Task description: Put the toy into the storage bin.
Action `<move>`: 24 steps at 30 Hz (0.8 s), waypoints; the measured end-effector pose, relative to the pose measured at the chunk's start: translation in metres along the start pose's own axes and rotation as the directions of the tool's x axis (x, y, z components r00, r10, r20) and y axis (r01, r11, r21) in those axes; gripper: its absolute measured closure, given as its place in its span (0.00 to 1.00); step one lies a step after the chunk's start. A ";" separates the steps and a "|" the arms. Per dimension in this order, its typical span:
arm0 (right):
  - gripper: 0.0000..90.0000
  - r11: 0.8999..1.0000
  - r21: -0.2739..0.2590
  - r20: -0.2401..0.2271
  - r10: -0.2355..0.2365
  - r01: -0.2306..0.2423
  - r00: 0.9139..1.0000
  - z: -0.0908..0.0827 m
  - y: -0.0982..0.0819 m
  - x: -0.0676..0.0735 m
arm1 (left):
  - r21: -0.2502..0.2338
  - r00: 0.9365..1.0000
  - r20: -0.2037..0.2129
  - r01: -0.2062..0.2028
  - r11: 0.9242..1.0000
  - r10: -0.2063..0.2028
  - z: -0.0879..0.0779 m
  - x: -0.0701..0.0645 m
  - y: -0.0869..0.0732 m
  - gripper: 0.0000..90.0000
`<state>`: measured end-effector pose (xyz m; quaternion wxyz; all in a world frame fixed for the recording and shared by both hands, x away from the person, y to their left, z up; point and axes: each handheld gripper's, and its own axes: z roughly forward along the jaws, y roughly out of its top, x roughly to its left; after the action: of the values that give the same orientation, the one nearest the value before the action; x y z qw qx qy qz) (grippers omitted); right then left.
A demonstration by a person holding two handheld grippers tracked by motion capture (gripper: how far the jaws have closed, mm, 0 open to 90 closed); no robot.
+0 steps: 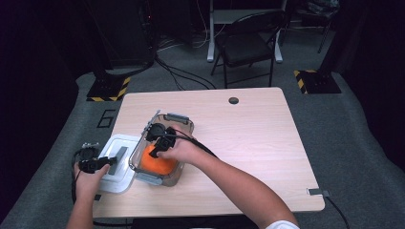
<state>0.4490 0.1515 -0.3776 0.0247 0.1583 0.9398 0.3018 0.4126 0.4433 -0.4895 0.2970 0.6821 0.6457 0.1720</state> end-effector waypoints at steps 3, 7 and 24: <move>0.66 1.000 -0.004 0.004 -0.003 0.003 1.000 0.000 0.000 0.000 | -0.001 1.000 0.000 0.000 1.000 0.000 0.000 0.000 0.000 0.58; 0.62 1.000 -0.009 0.010 0.004 -0.004 1.000 -0.002 0.001 0.000 | -0.003 1.000 0.003 0.003 1.000 -0.003 0.000 -0.001 0.000 0.58; 0.58 0.998 -0.059 0.018 0.023 -0.021 1.000 -0.025 -0.005 -0.003 | 0.002 1.000 -0.001 -0.015 1.000 0.015 0.001 -0.004 0.001 0.57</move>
<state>0.4466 0.1325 -0.3603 0.0349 0.1707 0.9285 0.3279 0.4133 0.4396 -0.4892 0.2946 0.6871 0.6410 0.1740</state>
